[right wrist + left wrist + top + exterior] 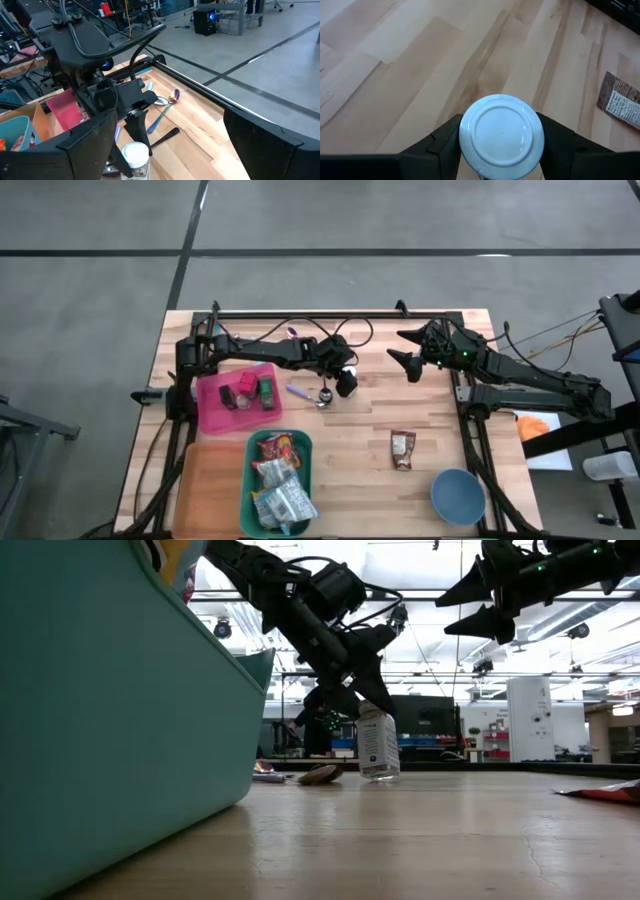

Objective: Pick & Place Food Item
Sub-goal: Put the white seasoning bottle into the pink bin

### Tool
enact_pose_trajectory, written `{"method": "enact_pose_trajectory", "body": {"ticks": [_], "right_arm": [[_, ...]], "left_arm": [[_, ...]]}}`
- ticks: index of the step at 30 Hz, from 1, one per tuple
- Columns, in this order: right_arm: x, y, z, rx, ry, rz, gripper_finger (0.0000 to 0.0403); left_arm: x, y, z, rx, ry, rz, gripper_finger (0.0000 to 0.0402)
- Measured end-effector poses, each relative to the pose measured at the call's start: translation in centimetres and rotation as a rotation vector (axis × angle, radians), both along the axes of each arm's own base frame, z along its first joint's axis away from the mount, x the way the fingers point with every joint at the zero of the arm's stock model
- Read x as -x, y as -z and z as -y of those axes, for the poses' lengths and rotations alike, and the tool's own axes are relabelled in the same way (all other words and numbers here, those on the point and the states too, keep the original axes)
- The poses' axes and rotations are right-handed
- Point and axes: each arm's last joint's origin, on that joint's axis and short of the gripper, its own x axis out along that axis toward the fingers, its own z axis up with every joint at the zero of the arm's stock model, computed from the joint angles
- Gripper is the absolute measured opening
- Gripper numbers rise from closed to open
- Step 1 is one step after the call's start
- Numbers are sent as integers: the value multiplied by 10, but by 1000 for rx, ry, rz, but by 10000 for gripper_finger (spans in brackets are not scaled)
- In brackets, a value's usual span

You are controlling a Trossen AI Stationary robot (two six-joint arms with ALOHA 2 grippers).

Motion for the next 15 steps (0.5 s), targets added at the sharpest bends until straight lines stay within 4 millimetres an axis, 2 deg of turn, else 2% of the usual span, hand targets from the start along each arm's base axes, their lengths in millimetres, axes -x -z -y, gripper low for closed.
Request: {"method": "enact_pose_trajectory", "body": {"ticks": [10,15], "right_arm": [[0,0,0,0,0,0,364],[0,0,0,0,0,0,364]], "left_arm": [[1,-4,0,-3,2,10,198],[3,-15,-1,-14,-4,39,197]]}}
